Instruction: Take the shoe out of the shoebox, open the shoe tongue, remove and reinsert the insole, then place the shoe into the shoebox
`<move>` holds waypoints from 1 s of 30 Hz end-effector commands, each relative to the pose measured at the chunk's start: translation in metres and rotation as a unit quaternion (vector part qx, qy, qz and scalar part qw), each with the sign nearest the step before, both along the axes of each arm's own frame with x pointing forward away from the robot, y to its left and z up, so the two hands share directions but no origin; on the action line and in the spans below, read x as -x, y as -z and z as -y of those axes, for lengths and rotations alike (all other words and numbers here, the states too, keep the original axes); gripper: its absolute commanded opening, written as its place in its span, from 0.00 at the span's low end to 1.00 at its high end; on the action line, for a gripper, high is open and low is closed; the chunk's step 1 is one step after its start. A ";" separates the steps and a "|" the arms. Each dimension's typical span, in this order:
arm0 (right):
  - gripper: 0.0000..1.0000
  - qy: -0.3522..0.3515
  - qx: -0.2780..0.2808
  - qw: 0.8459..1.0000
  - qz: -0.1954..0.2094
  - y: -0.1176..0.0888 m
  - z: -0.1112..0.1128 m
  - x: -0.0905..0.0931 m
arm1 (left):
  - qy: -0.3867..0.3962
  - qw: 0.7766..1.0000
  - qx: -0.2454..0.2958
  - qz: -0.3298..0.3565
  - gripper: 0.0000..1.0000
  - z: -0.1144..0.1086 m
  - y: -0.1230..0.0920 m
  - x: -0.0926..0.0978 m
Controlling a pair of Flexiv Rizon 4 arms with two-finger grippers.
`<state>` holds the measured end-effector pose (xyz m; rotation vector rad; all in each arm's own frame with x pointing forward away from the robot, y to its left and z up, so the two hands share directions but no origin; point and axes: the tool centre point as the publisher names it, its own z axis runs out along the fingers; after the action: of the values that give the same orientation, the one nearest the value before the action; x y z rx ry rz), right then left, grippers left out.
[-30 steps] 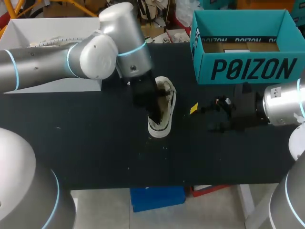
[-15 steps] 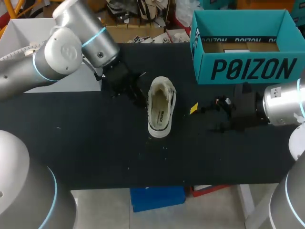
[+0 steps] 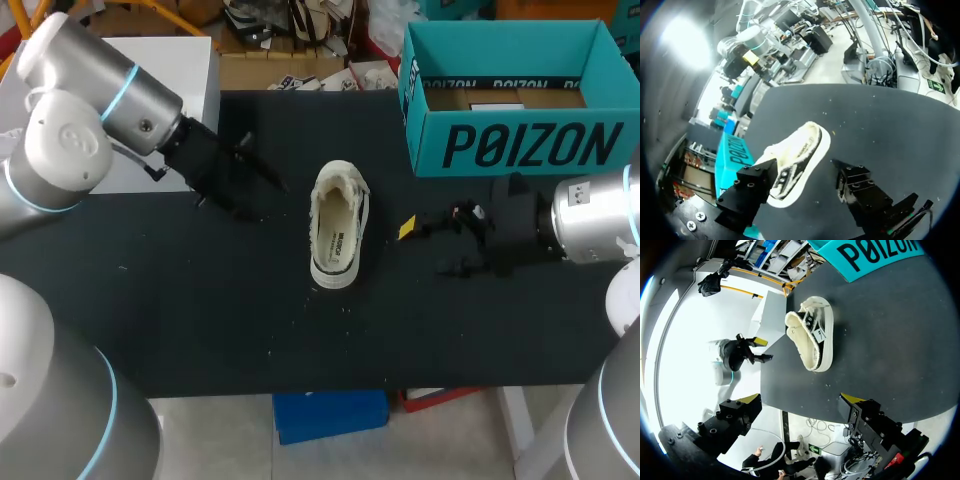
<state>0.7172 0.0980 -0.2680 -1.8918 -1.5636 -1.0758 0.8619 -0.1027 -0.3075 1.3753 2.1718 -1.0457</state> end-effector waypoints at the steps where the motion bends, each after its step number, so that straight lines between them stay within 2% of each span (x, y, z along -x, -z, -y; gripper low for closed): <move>1: 1.00 0.000 0.001 1.000 -0.001 0.000 0.000 0.000 | -0.043 0.999 0.023 0.023 1.00 -0.019 -0.005 0.008; 5: 1.00 0.000 0.001 1.000 -0.001 0.000 0.000 0.000 | -0.055 0.998 0.024 0.030 1.00 -0.030 -0.011 0.007; 14: 1.00 0.000 0.001 1.000 -0.001 0.000 0.000 0.000 | -0.055 0.998 0.024 0.030 1.00 -0.030 -0.011 0.007; 15: 1.00 0.000 0.001 1.000 -0.001 0.000 0.000 0.000 | -0.057 0.998 0.020 0.027 0.89 -0.028 -0.011 0.004; 16: 1.00 0.000 0.001 1.000 -0.001 0.000 0.000 0.000 | -0.061 0.997 0.027 0.025 0.40 -0.025 -0.012 0.001; 17: 1.00 0.000 0.001 1.000 -0.001 0.000 0.000 0.000 | -0.062 0.997 0.032 0.026 0.22 -0.022 -0.014 -0.002; 18: 1.00 0.000 0.001 1.000 -0.001 0.000 0.000 0.000 | -0.062 0.997 0.032 0.026 0.00 -0.018 -0.014 -0.006; 30: 1.00 0.000 0.001 1.000 -0.001 0.000 0.000 0.000 | -0.088 0.995 0.046 0.025 0.00 0.016 -0.016 -0.052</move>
<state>0.7172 0.0980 -0.2680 -1.8918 -1.5636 -1.0758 0.8986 -0.1039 -0.2858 1.1274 2.1288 -1.0159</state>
